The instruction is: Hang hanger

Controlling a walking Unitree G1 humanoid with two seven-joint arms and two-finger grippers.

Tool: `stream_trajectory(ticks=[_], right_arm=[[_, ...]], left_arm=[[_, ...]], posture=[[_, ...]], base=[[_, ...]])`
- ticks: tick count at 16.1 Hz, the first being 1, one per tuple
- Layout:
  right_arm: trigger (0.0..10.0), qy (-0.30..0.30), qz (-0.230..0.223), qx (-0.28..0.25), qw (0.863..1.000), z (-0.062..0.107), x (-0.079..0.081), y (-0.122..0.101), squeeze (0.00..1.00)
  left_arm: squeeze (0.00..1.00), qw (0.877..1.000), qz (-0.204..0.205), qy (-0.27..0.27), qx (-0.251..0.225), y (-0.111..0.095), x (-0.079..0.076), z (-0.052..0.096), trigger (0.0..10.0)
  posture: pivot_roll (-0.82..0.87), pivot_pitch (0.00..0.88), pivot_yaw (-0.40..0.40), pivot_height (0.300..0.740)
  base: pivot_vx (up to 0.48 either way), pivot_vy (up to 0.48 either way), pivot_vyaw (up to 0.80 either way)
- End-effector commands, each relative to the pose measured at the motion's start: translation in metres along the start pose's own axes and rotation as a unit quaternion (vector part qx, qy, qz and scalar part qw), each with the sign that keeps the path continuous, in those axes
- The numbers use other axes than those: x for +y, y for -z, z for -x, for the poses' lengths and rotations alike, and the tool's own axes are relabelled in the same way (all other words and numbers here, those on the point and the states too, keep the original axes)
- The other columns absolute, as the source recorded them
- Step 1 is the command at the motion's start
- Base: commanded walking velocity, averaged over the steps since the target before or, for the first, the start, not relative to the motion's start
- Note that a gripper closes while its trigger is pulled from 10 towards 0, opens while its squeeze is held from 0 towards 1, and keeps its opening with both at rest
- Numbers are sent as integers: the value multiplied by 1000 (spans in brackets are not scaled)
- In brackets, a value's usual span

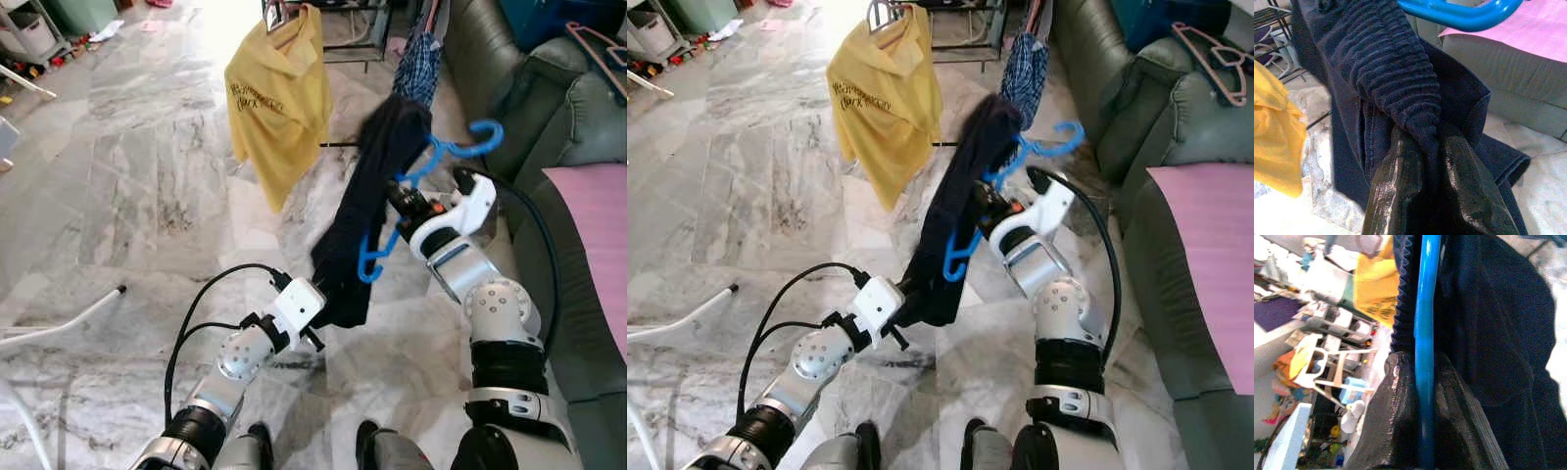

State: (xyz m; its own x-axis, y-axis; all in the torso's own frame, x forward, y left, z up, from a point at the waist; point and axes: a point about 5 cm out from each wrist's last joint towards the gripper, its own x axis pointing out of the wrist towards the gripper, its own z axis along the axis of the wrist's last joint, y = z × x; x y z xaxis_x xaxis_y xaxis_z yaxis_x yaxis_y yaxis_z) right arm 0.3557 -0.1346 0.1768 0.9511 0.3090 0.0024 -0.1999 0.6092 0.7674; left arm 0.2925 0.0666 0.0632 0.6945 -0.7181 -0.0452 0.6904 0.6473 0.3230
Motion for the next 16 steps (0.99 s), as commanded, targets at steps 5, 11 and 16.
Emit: stream_trajectory(ticks=[5, 11, 16], right_arm=[[10000, -62, 396, -48, 915, 11, 18, -2, 0], [10000, 6, 394, -44, 918, 21, -18, 1, 0], [10000, -27, 356, -81, 931, 12, 4, -13, 0]], left_arm=[[0, 999, 1, 35, 34, 16, -15, 9, 10000], [0, 1000, -14, 12, -21, -3, -5, 1, 10000], [0, 999, -12, 34, 10, 12, -18, 8, 10000]], posture=[[-128, 214, 44, 740], [-126, 217, 45, 740], [-130, 221, 46, 740]], base=[[0, 0, 0], [0, 0, 0], [0, 0, 0]])
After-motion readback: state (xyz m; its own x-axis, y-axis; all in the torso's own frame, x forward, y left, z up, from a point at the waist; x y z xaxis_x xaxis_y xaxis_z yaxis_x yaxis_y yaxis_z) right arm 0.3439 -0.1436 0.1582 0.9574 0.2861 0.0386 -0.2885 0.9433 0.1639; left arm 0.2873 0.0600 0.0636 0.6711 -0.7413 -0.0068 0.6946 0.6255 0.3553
